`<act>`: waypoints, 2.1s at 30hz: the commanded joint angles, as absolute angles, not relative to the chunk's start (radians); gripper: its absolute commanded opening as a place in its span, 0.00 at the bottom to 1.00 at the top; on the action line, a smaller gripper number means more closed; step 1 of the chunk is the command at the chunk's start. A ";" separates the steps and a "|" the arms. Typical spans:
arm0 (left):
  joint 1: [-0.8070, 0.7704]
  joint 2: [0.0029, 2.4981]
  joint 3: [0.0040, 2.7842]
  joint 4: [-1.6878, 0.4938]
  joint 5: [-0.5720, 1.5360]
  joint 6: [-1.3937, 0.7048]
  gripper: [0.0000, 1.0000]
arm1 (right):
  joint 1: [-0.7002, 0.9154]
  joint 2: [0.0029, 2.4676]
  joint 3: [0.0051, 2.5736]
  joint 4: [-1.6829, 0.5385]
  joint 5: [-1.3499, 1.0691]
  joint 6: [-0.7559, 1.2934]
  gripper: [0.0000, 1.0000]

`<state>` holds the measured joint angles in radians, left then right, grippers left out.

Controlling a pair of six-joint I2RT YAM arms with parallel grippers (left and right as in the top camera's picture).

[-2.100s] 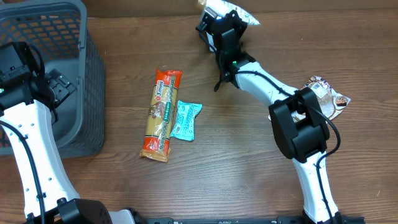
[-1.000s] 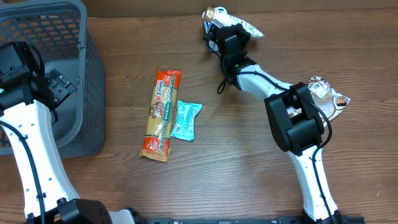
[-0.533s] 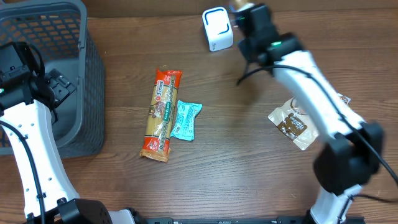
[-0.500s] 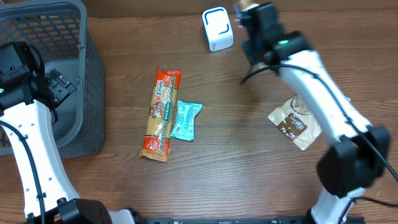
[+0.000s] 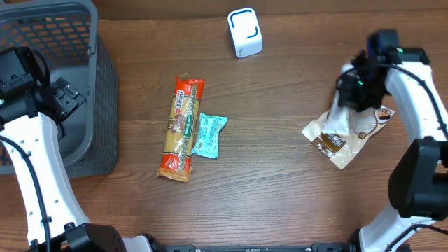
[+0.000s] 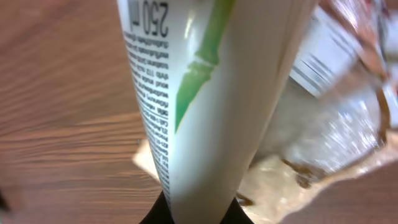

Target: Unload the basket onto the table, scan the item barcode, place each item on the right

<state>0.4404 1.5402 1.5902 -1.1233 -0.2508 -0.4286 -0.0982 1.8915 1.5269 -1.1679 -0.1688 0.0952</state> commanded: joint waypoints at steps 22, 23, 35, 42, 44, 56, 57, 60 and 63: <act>0.439 1.543 1.586 -1.126 -0.242 -0.446 1.00 | -0.168 1.870 1.708 -1.332 -0.179 0.124 1.00; 0.439 1.543 1.586 -1.126 -0.242 -0.446 1.00 | -0.152 1.870 1.724 -1.340 -0.184 0.124 1.00; 0.439 1.543 1.586 -1.126 -0.242 -0.446 1.00 | 0.103 1.875 1.719 -1.182 -0.437 0.127 1.00; 0.439 1.543 1.586 -1.126 -0.242 -0.446 0.99 | 0.325 1.906 1.676 -0.982 -0.428 -0.012 0.93; 0.439 1.543 1.586 -1.126 -0.242 -0.446 0.99 | 0.383 1.932 1.675 -0.950 -0.427 -0.100 0.91; 0.439 1.543 1.586 -1.126 -0.242 -0.446 1.00 | 0.618 2.124 1.678 -0.860 -0.373 -0.219 0.51; 0.439 1.543 1.586 -1.126 -0.242 -0.446 0.99 | 0.637 2.123 1.680 -0.860 -0.366 -0.218 0.39; 0.439 1.543 1.586 -1.126 -0.242 -0.446 1.00 | 0.682 2.123 1.680 -0.847 -0.368 -0.137 0.22; 0.439 1.543 1.586 -1.126 -0.242 -0.446 1.00 | 0.724 2.123 1.679 -0.821 -0.355 -0.021 0.21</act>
